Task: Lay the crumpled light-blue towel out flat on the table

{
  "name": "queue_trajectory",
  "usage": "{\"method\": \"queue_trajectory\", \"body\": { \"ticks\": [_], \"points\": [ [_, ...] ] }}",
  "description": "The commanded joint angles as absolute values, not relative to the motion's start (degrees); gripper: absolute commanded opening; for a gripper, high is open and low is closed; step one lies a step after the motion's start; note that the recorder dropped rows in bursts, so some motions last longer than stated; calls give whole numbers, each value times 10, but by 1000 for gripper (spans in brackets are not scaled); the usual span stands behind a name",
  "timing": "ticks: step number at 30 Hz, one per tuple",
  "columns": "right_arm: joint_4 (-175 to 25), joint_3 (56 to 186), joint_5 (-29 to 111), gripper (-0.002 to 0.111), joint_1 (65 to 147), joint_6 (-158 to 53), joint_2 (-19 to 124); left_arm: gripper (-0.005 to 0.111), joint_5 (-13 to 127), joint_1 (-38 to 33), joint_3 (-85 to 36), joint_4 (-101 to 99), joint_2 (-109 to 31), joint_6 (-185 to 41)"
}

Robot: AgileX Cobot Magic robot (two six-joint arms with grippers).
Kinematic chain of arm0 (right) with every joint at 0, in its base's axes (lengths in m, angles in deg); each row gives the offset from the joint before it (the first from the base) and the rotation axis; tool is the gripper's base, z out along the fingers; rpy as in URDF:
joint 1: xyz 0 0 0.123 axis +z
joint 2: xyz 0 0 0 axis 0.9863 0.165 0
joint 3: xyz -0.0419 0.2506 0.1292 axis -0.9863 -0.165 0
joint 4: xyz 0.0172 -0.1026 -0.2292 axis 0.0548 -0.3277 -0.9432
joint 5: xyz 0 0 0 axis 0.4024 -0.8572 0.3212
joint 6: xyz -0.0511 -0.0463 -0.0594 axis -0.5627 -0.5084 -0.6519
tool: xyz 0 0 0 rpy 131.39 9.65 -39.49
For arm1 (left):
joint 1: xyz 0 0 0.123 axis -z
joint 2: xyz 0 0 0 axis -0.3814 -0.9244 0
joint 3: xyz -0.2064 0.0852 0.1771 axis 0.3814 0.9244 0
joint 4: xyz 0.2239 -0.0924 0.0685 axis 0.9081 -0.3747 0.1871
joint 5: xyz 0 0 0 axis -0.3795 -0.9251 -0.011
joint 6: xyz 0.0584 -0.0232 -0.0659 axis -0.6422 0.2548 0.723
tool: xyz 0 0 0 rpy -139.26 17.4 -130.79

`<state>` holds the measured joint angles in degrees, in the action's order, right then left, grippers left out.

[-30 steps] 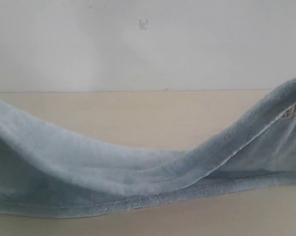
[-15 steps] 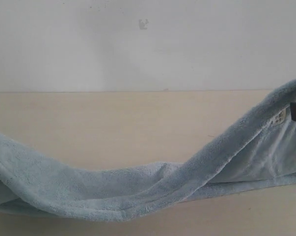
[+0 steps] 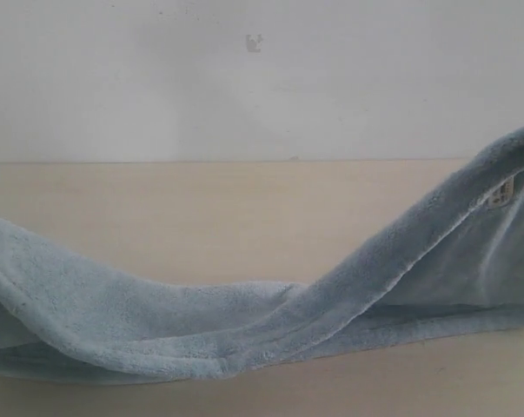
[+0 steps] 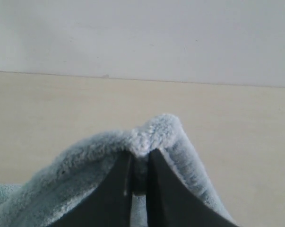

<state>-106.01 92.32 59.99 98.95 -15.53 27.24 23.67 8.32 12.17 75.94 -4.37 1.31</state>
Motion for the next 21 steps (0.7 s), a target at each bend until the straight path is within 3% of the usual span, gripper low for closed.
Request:
{"method": "queue_trajectory", "body": {
  "ticks": [1, 4, 9, 13, 15, 17, 19, 21],
  "points": [
    [-1060, 925, 645, 0, 987, -167, 267, 5, 246, 85, 123, 720, -41, 22],
    [-1072, 925, 653, 0, 987, -167, 267, 5, 262, 85, 123, 750, -41, 54],
    [-1122, 925, 563, 0, 987, -167, 267, 5, 264, 85, 123, 970, -41, 159],
    [-1130, 964, 462, 0, 987, -165, 267, 5, 159, 85, 71, 993, -42, 262],
    [-1130, 1017, 496, 0, 987, -161, 266, 5, 115, 85, 20, 993, -34, 346],
    [-1130, 1067, 596, 0, 987, -176, 260, 5, 169, 85, -21, 956, -20, 318],
    [-1131, 1089, 721, 0, 987, -244, 261, 5, 233, 85, -33, 905, -15, 190],
    [-1130, 1090, 801, 0, 987, -291, 286, 4, 178, 85, -32, 810, -48, -19]
  ]
}}
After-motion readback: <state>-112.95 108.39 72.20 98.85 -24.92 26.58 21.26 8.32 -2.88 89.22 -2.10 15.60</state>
